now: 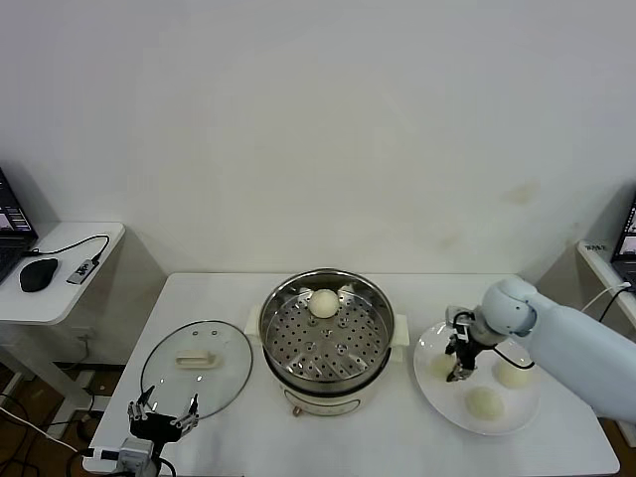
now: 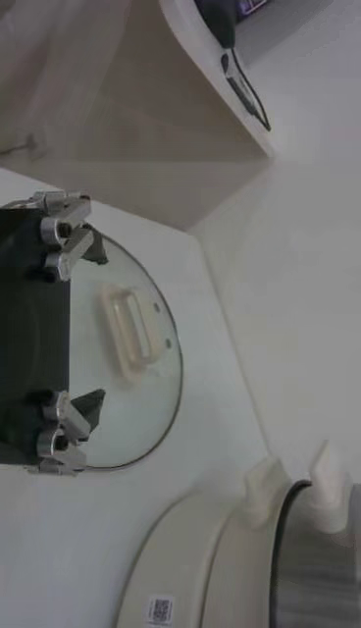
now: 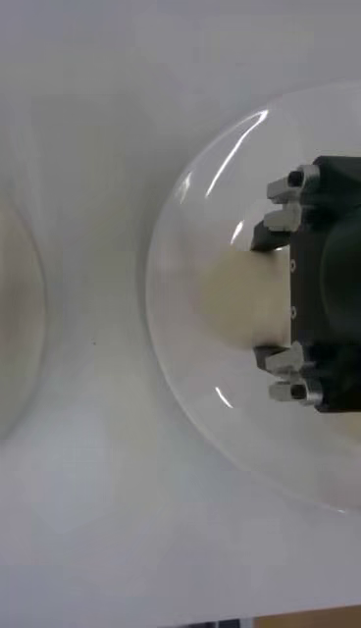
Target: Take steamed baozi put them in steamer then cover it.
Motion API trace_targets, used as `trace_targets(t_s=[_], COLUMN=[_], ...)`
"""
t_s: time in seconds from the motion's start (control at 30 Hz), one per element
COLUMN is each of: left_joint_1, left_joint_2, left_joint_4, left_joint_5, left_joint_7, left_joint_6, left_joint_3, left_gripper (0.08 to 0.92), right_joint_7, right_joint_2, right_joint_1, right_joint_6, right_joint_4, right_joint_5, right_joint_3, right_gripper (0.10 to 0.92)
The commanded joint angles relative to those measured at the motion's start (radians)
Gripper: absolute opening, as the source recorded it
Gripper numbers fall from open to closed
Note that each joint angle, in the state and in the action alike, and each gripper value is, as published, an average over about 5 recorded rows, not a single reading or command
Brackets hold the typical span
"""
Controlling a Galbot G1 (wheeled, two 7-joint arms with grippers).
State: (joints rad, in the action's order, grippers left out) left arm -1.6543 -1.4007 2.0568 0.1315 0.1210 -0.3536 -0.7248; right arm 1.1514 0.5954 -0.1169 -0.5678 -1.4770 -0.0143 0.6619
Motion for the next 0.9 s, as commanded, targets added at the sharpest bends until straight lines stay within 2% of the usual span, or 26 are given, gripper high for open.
trace_targets(t_s=[0.03, 0.23, 0.4, 0.67, 0.9], left_joint_1=[0.007, 0.014, 0.023, 0.022, 0.013], left_joint_2=[0.003, 0.011, 0.014, 0.026, 0.036], left_joint_4=[0.001, 0.012, 0.020, 0.062, 0.075], left_joint_5=[-0.002, -0.007, -0.017, -0.040, -0.050], left_joint_7=[-0.001, 0.000, -0.001, 0.007, 0.001], left_joint_6=[-0.001, -0.002, -0.002, -0.011, -0.011], left_joint_3=[-0.001, -0.005, -0.008, -0.019, -0.036], left_gripper=[0.823, 0.823, 0.823, 0.823, 0.823], right_joint_7=[0.022, 0.076, 0.113, 0.104, 0.050], right_joint_2=[-0.057, -0.015, 0.095, 0.292, 0.482], right_joint_1=[0.210, 0.692, 0.898, 0.960, 0.853], right_joint_6=[-0.030, -0.061, -0.082, -0.128, -0.142], right_joint_4=[-0.070, -0.131, -0.102, -0.051, 0.054], right_joint_5=[0.131, 0.366, 0.490, 0.607, 0.595], right_joint_3=[0.105, 0.442, 0.545, 0.595, 0.564], right_gripper=[0.569, 0.568, 0.568, 0.568, 0.568])
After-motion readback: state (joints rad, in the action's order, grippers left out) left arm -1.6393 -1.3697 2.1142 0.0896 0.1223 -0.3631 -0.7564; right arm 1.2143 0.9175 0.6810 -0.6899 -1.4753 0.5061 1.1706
